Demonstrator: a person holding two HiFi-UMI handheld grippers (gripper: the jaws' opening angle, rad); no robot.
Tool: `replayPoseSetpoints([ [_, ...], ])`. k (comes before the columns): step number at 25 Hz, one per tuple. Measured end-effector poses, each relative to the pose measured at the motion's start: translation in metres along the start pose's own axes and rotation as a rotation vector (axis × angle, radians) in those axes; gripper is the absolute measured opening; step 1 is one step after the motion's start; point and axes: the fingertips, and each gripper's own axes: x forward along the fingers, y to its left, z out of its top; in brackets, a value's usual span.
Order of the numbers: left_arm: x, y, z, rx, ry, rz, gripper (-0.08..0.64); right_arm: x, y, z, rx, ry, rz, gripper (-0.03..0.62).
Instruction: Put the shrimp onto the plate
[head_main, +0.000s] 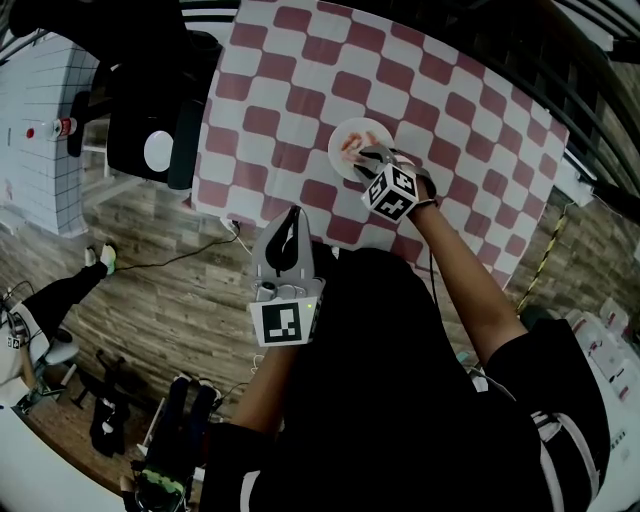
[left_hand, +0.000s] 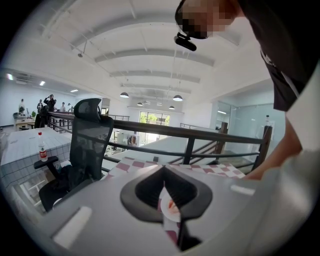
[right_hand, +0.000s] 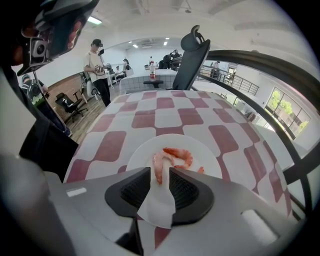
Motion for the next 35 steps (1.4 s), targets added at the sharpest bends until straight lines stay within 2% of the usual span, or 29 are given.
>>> replayPoseSetpoints([
  [3,0.0,-0.003,0.004,0.005,-0.024,-0.012,0.009,-0.008,-0.002,0.003,0.07,-0.042,0.005,0.12],
  [8,0.0,-0.004,0.005,0.001,-0.015,-0.019,0.009,-0.022,-0.005,0.01,0.194,-0.108,-0.002,0.118],
  [11,0.0,-0.006,0.01,-0.002,-0.045,-0.043,0.009,-0.033,-0.003,0.014,0.238,-0.135,-0.003,0.105],
  [16,-0.002,-0.008,0.017,-0.007,-0.073,-0.058,0.009,-0.061,0.001,0.028,0.28,-0.2,-0.038,0.1],
  [21,-0.007,-0.014,0.023,-0.002,-0.094,-0.105,0.009,-0.1,-0.002,0.04,0.396,-0.266,-0.083,0.091],
  [27,-0.021,-0.019,0.027,0.023,-0.112,-0.153,0.009,-0.14,0.009,0.062,0.446,-0.386,-0.116,0.031],
  [30,-0.033,-0.02,0.029,0.045,-0.105,-0.171,0.009,-0.164,0.025,0.073,0.437,-0.437,-0.143,0.003],
  [32,-0.038,-0.018,0.031,0.062,-0.092,-0.169,0.009,-0.185,0.037,0.085,0.422,-0.474,-0.153,0.0],
  [35,-0.045,-0.019,0.041,0.076,-0.119,-0.182,0.009,-0.22,0.051,0.106,0.445,-0.556,-0.181,0.0],
])
